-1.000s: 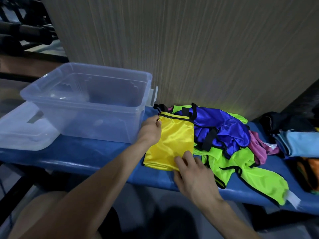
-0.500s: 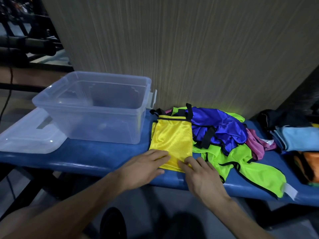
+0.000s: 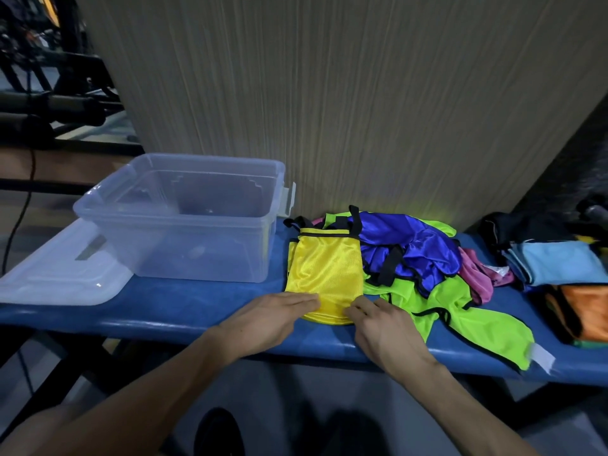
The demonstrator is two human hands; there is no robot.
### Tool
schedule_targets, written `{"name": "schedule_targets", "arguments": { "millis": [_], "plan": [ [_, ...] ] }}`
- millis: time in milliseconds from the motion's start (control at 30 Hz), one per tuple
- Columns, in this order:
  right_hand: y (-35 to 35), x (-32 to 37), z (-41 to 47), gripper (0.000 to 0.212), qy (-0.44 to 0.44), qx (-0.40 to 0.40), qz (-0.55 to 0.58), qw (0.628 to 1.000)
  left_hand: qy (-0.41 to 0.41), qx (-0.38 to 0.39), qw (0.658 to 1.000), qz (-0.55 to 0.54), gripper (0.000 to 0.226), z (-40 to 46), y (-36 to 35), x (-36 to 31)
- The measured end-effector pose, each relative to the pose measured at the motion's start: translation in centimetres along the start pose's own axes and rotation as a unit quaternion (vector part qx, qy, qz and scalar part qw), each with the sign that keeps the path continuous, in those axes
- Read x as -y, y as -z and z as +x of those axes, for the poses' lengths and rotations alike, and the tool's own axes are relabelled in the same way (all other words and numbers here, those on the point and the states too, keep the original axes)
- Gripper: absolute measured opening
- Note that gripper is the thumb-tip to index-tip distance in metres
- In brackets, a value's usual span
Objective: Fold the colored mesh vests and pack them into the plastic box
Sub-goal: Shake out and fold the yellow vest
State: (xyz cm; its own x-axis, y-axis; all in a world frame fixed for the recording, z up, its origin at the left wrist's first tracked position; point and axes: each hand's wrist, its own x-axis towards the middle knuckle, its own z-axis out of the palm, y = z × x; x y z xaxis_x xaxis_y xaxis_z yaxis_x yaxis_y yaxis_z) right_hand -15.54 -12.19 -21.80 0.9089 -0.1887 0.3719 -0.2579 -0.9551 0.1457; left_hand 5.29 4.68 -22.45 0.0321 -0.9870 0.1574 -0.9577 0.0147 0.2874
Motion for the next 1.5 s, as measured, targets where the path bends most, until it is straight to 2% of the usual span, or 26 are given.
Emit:
{"name": "schedule_targets", "arguments": {
  "millis": [133, 200, 333, 433, 467, 533, 633, 767, 867, 933, 1067, 1133, 1233, 1333, 1500],
  "plan": [
    [0.0, -0.1, 0.6, 0.017, -0.083, -0.034, 0.095, 0.991, 0.047, -0.021, 0.999, -0.012, 0.054, 0.3, 0.2, -1.1],
    [0.3, -0.2, 1.0, 0.021, -0.103, -0.044, 0.148, 0.983, 0.07, -0.045, 0.996, -0.024, 0.05, 0.4, -0.1, -1.8],
    [1.2, -1.2, 1.5, 0.026, -0.092, -0.031, 0.288, 0.953, 0.121, -0.089, 0.988, -0.047, 0.051, 0.6, -0.2, -2.3],
    [0.8, -1.1, 0.7, 0.032, -0.071, -0.006, 0.325, 0.943, 0.11, -0.116, 0.981, -0.109, 0.04, 0.7, 1.2, -2.5],
    [0.5, -1.1, 0.5, 0.034, -0.075, -0.008, 0.333, 0.94, 0.103, -0.113, 0.981, -0.118, 0.038, 0.6, 1.8, -2.6],
    [0.4, -1.2, 0.4, 0.023, -0.082, -0.053, 0.354, 0.93, 0.097, -0.093, 0.983, -0.125, 0.035, 0.5, 3.3, -3.0],
    [3.2, -1.2, 1.0, 0.009, -0.118, -0.103, 0.431, 0.889, 0.075, -0.098, 0.983, -0.137, 0.033, 0.3, 6.8, -4.1],
    [9.9, -0.7, 2.2, 0.009, -0.133, -0.124, 0.563, 0.806, 0.033, -0.202, 0.946, -0.253, 0.025, 0.8, 13.4, -7.0],
    [11.7, -0.6, 3.3, 0.012, -0.172, -0.157, 0.62, 0.749, 0.031, -0.281, 0.92, -0.272, 0.022, 2.5, 15.1, -7.6],
    [10.6, -1.2, 3.6, 0.016, -0.221, -0.127, 0.634, 0.731, 0.059, -0.283, 0.917, -0.276, 0.022, 4.2, 13.7, -6.8],
    [4.4, -2.6, 3.2, 0.021, -0.327, -0.007, 0.652, 0.684, 0.154, -0.214, 0.928, -0.264, 0.023, 7.9, 7.8, -3.7],
    [1.6, -3.1, 2.7, 0.04, -0.371, 0.05, 0.615, 0.693, 0.201, -0.188, 0.931, -0.242, 0.021, 9.5, 5.1, -2.4],
    [0.3, -3.2, 2.4, 0.061, -0.39, 0.059, 0.543, 0.742, 0.276, -0.174, 0.921, -0.214, 0.021, 11.2, 2.6, -0.6],
    [0.6, -2.6, 1.7, 0.063, -0.372, 0.048, 0.529, 0.761, 0.326, -0.203, 0.897, -0.218, 0.024, 11.9, 1.5, 0.9],
    [2.9, -1.3, -0.4, 0.057, -0.326, 0.045, 0.585, 0.741, 0.379, -0.222, 0.871, -0.22, 0.025, 12.2, 1.5, 1.8]
  ]
}}
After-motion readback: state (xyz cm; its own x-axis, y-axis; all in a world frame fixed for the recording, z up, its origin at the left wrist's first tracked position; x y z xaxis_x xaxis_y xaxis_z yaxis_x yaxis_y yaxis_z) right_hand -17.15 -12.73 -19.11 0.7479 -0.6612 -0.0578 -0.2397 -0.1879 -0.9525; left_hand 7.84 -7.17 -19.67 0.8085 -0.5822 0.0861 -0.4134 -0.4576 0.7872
